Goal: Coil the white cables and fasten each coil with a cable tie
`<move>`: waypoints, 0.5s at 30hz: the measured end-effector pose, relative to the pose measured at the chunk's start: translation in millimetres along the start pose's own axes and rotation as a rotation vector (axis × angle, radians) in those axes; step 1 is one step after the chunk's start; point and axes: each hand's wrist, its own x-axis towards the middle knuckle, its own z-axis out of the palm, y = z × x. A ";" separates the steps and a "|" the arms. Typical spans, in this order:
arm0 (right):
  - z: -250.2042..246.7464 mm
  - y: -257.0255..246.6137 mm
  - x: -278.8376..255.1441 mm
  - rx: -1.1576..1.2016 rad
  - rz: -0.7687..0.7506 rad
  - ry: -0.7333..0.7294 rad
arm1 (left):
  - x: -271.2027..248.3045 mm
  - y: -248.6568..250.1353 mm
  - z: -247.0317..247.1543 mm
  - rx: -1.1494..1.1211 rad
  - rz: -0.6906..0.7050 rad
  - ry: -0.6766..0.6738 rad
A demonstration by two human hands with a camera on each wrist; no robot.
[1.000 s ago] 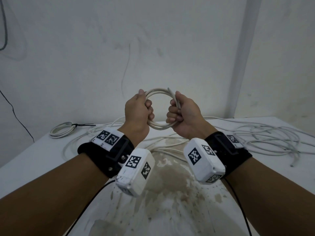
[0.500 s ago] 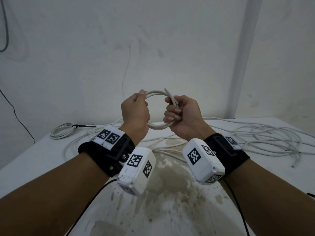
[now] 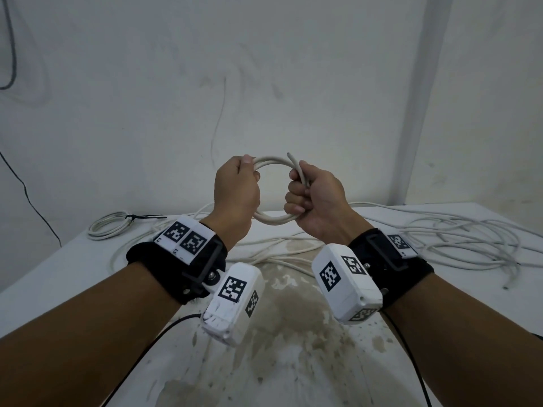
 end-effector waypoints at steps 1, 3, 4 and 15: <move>0.3 0.3 -0.4 0.002 0.003 -0.003 | -0.5 0.2 -0.9 0.006 0.010 -0.009; 0.5 1.0 -0.5 -0.006 0.002 -0.001 | -2.2 1.0 -3.0 0.032 0.029 -0.042; 0.5 1.3 -0.4 -0.018 -0.002 0.001 | -3.0 2.0 -4.3 0.060 0.046 -0.067; 10.8 -0.6 -9.1 -0.414 -0.063 -0.025 | 6.8 22.2 -14.2 0.731 0.478 -0.366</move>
